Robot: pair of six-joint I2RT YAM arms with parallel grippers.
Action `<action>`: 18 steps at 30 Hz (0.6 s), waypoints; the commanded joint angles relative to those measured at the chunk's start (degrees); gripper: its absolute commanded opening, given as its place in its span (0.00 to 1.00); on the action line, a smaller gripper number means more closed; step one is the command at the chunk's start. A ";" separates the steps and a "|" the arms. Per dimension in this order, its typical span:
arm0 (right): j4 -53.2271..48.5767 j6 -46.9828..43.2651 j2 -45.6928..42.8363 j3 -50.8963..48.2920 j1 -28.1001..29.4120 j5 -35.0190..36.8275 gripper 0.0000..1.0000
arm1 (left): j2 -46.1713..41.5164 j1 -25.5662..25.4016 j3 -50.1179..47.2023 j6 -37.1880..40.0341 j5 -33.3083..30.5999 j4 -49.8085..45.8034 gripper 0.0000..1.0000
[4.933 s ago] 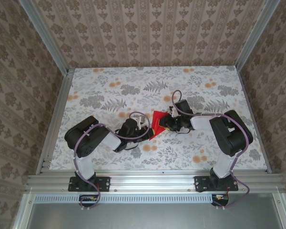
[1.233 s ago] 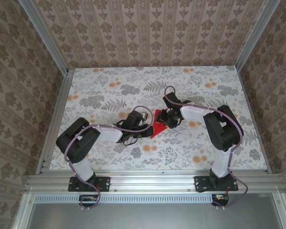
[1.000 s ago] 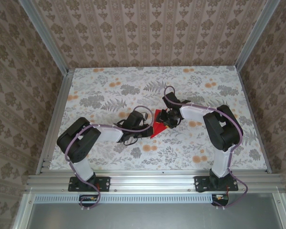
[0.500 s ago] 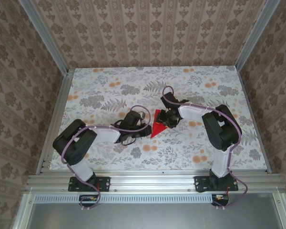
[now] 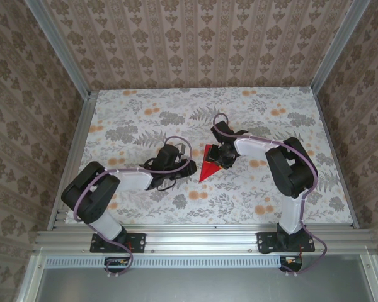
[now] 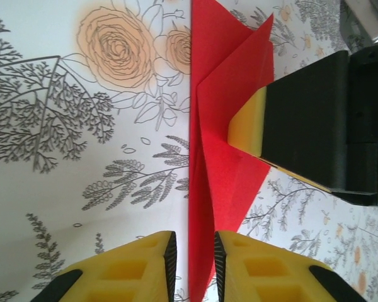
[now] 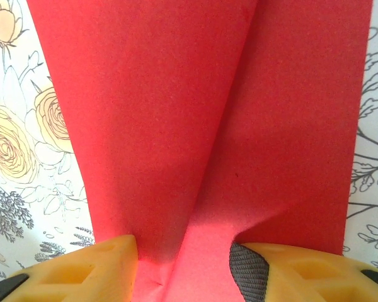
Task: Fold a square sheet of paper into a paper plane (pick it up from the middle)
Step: Fourth fold the wing at the center of the table.
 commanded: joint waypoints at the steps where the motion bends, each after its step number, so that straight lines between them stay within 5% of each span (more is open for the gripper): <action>1: -7.68 -1.32 11.64 -5.34 -0.52 11.41 0.52 | 1.24 -0.01 -0.53 -1.95 3.66 4.73 0.24; 18: -8.47 -1.10 13.94 -4.24 -0.24 11.83 0.53 | 8.61 -2.30 2.14 -4.19 8.70 13.27 0.16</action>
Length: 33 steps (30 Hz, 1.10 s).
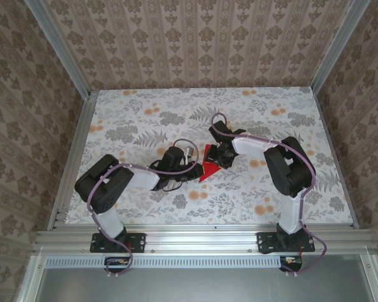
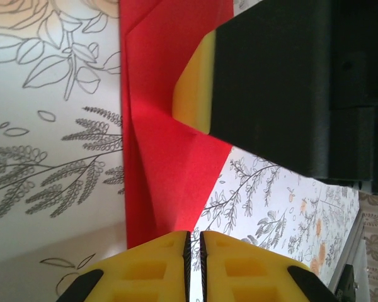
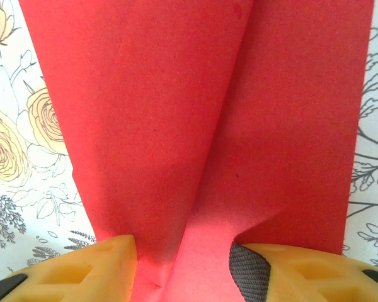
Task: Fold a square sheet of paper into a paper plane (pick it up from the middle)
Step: Fourth fold the wing at the center of the table.
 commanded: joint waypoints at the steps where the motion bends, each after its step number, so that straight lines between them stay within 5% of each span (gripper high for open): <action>1: -6.36 -1.12 12.90 -5.95 -0.77 10.45 0.53 | 0.54 -0.57 1.45 -0.83 0.09 2.70 0.15; 33: -5.92 -0.91 13.70 -6.23 -0.71 10.32 0.52 | 4.65 -2.93 5.05 2.04 -4.93 -5.40 0.15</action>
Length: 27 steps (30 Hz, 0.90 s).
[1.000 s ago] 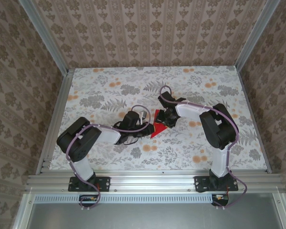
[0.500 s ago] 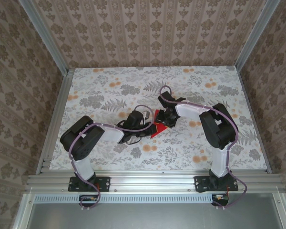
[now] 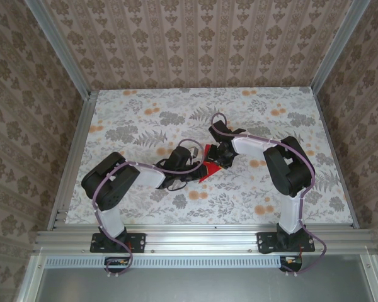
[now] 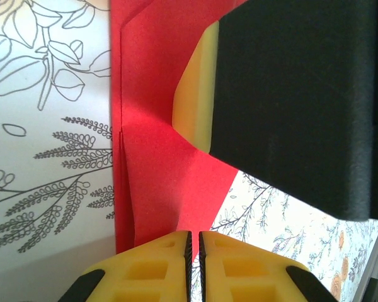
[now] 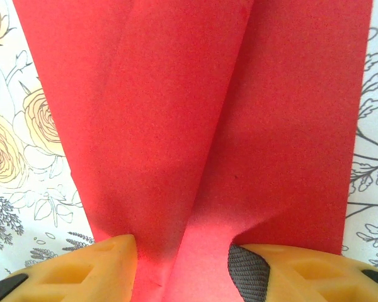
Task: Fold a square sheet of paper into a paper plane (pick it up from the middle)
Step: Fourth fold the wing at the center of the table.
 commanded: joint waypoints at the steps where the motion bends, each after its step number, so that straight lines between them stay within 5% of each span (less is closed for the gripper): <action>1: -5.46 -0.92 13.33 -6.71 -0.72 10.42 0.52 | 1.33 -0.43 0.94 1.45 -1.05 -1.77 0.15; 27: -6.69 -1.36 16.00 -5.04 0.11 11.27 0.53 | 1.42 -0.91 0.20 1.62 -1.97 -2.57 0.14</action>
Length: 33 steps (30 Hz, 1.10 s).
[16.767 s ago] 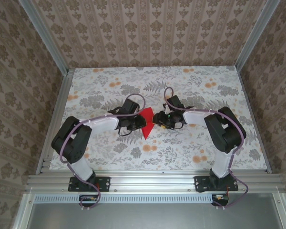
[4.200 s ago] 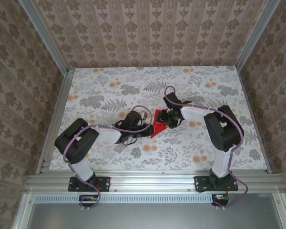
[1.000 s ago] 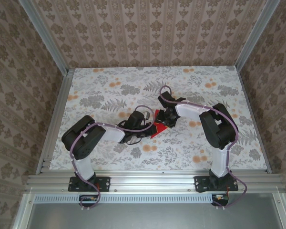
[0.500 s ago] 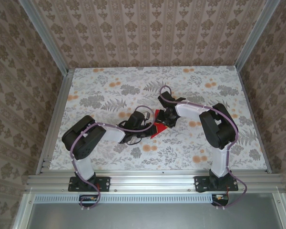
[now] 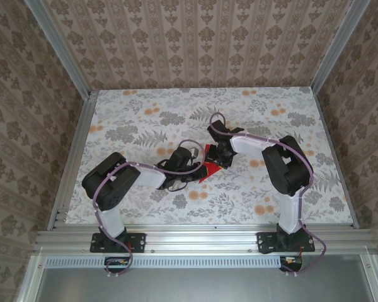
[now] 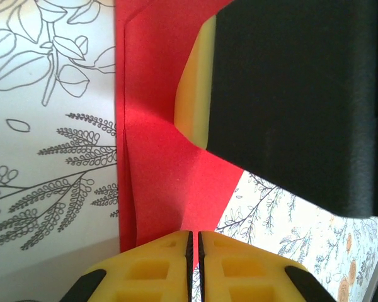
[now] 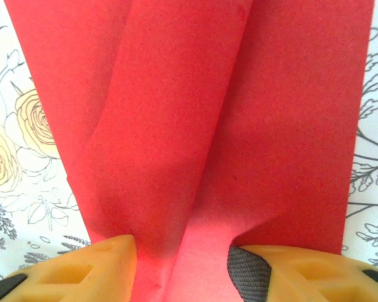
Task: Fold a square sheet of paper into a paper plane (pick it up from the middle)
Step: Fourth fold the wing at the center of the table.
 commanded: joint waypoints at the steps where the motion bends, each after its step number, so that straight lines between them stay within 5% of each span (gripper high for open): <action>1: -4.83 -1.27 14.92 -6.68 -0.34 10.33 0.53 | 1.33 -0.39 0.09 1.60 -0.68 -2.24 0.14; 33: -5.58 -1.00 16.63 -5.47 0.21 10.59 0.54 | -0.86 -1.31 -1.65 1.36 -4.64 -6.38 0.10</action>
